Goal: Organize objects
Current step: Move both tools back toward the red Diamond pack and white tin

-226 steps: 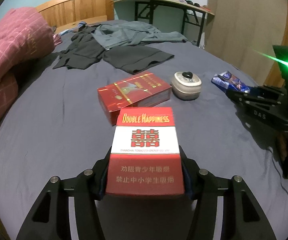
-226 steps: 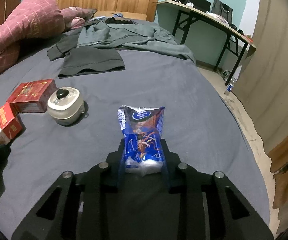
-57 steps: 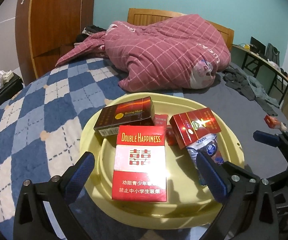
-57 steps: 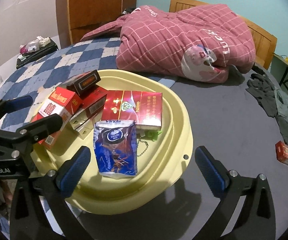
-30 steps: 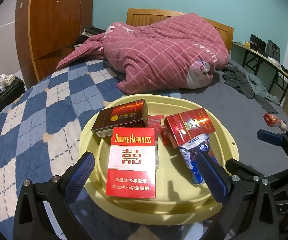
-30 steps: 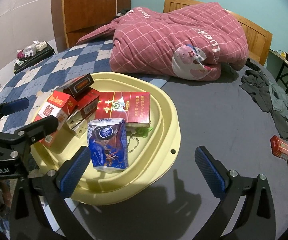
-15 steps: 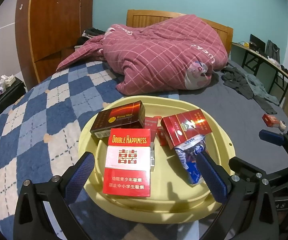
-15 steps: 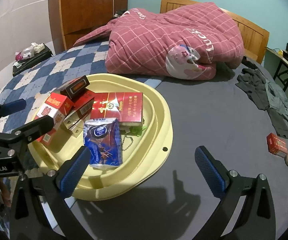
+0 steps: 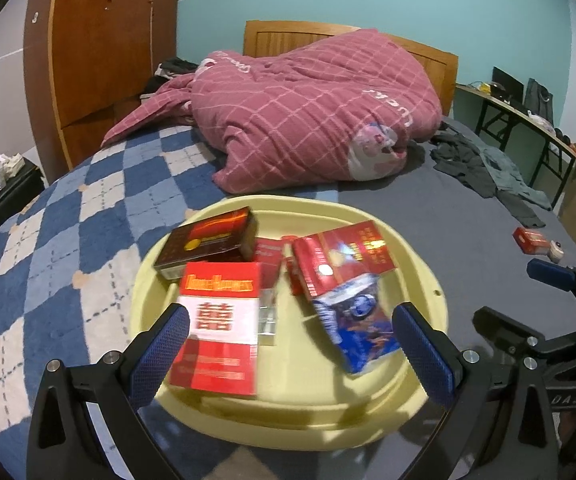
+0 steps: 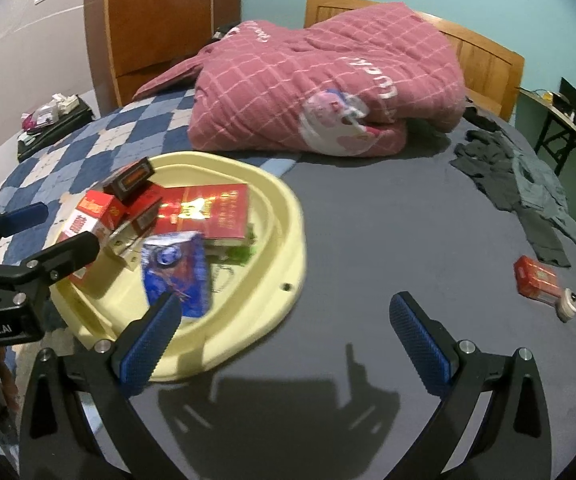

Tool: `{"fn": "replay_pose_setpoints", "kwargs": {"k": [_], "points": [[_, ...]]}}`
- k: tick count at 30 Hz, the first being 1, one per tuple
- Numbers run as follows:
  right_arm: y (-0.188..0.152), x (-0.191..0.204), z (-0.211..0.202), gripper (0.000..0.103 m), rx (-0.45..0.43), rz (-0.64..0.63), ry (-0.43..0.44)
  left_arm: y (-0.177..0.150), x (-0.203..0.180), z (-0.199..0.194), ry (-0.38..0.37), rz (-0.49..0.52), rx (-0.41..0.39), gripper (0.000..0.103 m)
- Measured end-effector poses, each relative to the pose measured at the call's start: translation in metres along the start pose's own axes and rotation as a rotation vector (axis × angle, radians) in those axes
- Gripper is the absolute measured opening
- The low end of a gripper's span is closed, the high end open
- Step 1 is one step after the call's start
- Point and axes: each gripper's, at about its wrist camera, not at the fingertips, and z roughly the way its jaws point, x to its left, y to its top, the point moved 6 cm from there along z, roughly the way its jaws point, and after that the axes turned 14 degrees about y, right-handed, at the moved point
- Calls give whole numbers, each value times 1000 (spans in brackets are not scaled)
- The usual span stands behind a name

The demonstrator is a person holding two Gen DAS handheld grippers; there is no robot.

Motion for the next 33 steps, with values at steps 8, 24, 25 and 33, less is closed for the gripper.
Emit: {"fn": "replay_pose_setpoints", "kwargs": {"k": [8, 24, 25, 33], "points": [[-21, -68, -54, 103, -37, 87, -80, 2, -59, -15, -77, 16, 15, 103], [-57, -180, -148, 103, -98, 242, -221, 8, -185, -47, -206, 119, 9, 103], [-60, -185, -153, 103, -102, 251, -224, 8, -191, -48, -209, 128, 7, 103], [-71, -213, -178, 103, -118, 287, -262, 15, -223, -62, -234, 148, -14, 103]]}}
